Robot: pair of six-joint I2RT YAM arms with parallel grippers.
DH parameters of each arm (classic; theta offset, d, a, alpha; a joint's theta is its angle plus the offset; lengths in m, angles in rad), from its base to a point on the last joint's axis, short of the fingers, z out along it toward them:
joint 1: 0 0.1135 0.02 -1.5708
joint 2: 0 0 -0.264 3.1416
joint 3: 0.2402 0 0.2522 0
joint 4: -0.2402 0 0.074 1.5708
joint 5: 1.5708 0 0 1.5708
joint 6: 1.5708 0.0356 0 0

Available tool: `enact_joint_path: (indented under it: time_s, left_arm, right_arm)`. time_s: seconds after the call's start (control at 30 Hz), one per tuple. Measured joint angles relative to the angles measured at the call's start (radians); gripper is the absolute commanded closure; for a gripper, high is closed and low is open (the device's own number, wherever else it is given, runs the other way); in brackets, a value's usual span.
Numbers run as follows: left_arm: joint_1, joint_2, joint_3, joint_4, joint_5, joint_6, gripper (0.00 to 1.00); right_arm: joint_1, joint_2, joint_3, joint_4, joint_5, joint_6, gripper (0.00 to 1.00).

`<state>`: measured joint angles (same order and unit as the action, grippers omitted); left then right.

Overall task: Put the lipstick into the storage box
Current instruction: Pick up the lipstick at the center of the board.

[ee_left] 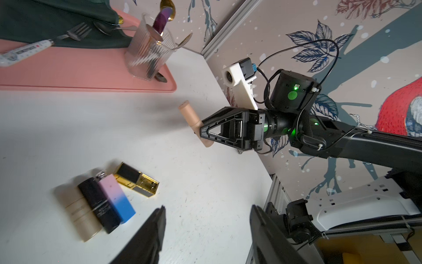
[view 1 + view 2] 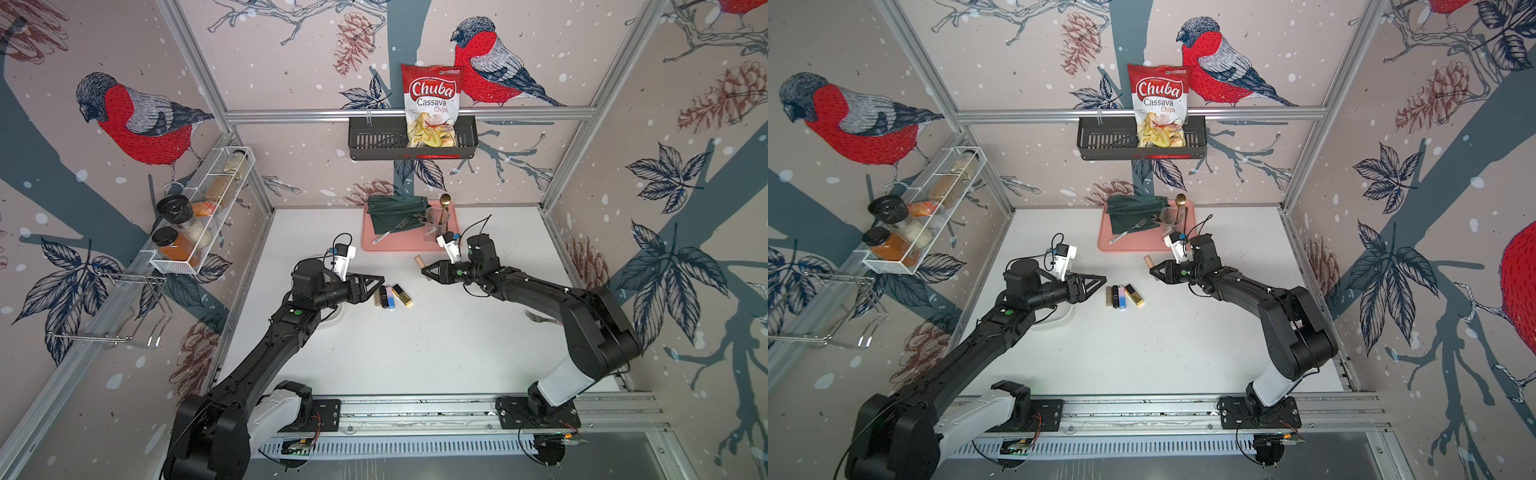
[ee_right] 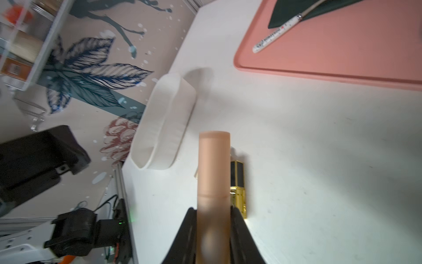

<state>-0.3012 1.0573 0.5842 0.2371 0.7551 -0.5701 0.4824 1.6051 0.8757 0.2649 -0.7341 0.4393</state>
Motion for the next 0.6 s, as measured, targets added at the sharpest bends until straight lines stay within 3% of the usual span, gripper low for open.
enact_joint_path:
  time_s: [0.27,0.6]
  left_arm:
    - [-0.123,0.082,0.001,0.207,-0.080,-0.140,0.37]
    - [-0.183,0.092,0.021,0.276,-0.160,-0.209,0.39]
  right_arm:
    - [0.094,-0.089,-0.051,0.220,-0.099,0.195,0.82]
    - [0.175,-0.108,-0.056,0.325,-0.114,0.277,0.82]
